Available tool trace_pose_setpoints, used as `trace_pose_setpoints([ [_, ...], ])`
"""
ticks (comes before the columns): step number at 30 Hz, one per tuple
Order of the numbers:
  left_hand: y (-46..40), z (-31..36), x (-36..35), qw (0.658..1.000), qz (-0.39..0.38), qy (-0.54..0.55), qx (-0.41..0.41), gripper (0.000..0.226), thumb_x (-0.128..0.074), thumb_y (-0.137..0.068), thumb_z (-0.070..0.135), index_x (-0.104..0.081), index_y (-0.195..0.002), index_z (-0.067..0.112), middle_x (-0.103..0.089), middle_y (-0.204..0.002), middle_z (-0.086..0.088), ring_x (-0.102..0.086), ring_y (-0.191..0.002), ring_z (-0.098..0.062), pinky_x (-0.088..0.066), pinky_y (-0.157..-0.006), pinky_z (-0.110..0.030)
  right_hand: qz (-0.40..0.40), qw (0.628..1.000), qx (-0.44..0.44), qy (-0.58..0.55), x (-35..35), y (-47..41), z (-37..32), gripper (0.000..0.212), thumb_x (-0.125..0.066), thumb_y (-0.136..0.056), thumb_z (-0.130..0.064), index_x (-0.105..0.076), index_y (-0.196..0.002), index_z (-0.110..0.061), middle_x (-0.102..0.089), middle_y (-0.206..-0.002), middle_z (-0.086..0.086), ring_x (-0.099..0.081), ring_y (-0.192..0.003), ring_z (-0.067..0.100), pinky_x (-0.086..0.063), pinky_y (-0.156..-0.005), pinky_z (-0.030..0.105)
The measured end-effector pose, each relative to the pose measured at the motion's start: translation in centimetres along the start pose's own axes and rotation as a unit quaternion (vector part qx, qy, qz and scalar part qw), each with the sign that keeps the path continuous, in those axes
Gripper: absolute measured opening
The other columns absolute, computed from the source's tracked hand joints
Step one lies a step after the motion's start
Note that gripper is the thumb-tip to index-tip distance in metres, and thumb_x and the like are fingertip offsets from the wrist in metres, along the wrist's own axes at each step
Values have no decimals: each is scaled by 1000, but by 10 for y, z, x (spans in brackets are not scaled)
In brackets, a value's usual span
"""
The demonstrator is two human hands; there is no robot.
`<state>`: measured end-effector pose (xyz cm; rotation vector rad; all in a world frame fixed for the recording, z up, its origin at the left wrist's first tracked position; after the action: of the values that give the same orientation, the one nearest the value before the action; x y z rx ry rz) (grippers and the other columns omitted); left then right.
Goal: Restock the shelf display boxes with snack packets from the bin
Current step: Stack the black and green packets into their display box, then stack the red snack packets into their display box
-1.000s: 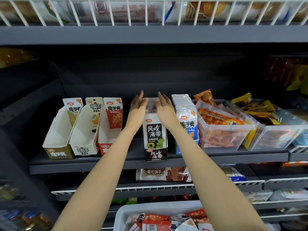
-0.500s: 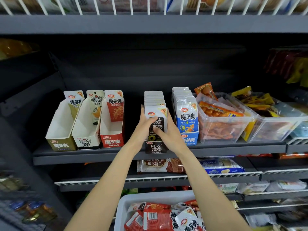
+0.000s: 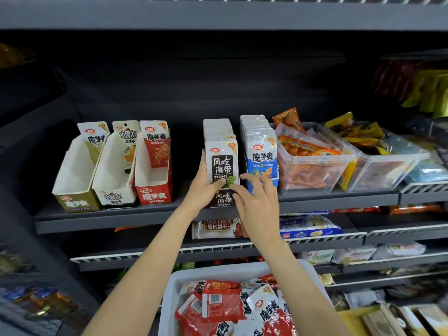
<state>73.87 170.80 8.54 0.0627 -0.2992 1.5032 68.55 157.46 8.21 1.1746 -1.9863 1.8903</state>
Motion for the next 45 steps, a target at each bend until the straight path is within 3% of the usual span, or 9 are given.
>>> trace_pose_setpoints([
  [6, -17, 0, -10, 1000, -3, -5, -4, 83, -58, -88, -2, -12, -150, 25, -47, -140, -1, -47, -125, -12, -41, -103, -33, 9, 999, -26, 41, -6, -15, 9, 10, -76, -75, -16, -73, -85, -19, -63, -109, 7, -42, -107, 26, -33, -85, 37],
  [17, -19, -2, -14, 1000, -3, -1, 1, 87, -60, -89, 3, -6, -152, 27, -44, -143, 0, -43, -128, -12, -38, -106, -34, -31, 998, -50, 24, -13, -7, 17, 20, -72, -79, -24, -67, -98, -20, -60, -115, 5, -41, -115, 25, -38, -97, 47],
  [22, 10, 3, -15, 996, 80, 38, 11, 81, -57, -92, 8, -5, -152, 25, -39, -140, 12, -37, -124, -2, -32, -104, -24, -15, 998, -46, -46, 3, 9, 17, 22, -58, -87, -29, -65, -107, -21, -56, -123, 5, -42, -122, 25, -29, -107, 51],
  [25, 41, 3, -8, 983, 178, 5, -53, 62, -59, -90, 14, -31, -144, 24, -39, -145, 8, -33, -132, -3, -28, -113, -31, 6, 988, -61, -143, 21, 28, 21, 24, -53, -90, -27, -64, -109, -17, -57, -121, 4, -45, -118, 23, -35, -103, 41],
  [31, 116, 21, -1, 942, 252, -48, -218, 19, -48, -92, 26, -53, -110, 29, -65, -78, 12, -63, -83, -10, -47, -88, -43, -134, 936, -153, -288, 40, 87, 25, 23, -57, -93, -14, -62, -115, -14, -64, -98, -6, -57, -90, 3, -36, -81, 0],
  [33, 139, 12, -3, 939, 234, -87, -236, 16, -45, -94, 26, -54, -107, 30, -62, -69, 10, -63, -69, -13, -50, -71, -38, -248, 913, -168, -278, 32, 115, 27, 22, -58, -93, -14, -62, -114, -15, -66, -94, -6, -59, -84, 1, -43, -77, 2],
  [36, 167, -24, -12, 951, 155, -188, -192, 20, -47, -93, 31, -57, -109, 24, -61, -72, 15, -62, -61, -14, -52, -59, -37, -352, 897, -137, -230, 20, 161, 30, 23, -61, -90, -18, -63, -113, -17, -68, -104, -2, -63, -94, 10, -53, -85, 28],
  [40, 197, -102, -31, 932, -37, -361, -20, 36, -58, -89, 27, -54, -125, 24, -59, -117, 10, -54, -110, -12, -47, -95, -37, -530, 831, -128, -110, 19, 220, 35, 55, -63, -86, -39, -43, -135, -26, -43, -138, 1, -41, -127, 25, -37, -104, 42],
  [45, 231, -159, -50, 857, -197, -462, 115, 73, -61, -85, 41, -24, -146, 29, -20, -155, 4, -16, -143, -21, -21, -116, -42, -616, 779, -108, -44, 28, 263, 28, 92, -70, -71, -60, -24, -143, -27, -17, -148, 4, -20, -136, 31, -29, -109, 55],
])
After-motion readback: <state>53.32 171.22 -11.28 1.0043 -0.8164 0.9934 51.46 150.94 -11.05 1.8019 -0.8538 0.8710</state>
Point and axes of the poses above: each hand's wrist, its own y-axis away from the middle knuckle, its own x-axis out of the back of the hand, z = x × y, the point moved 5 cm from there along -y, towards the middle knuckle
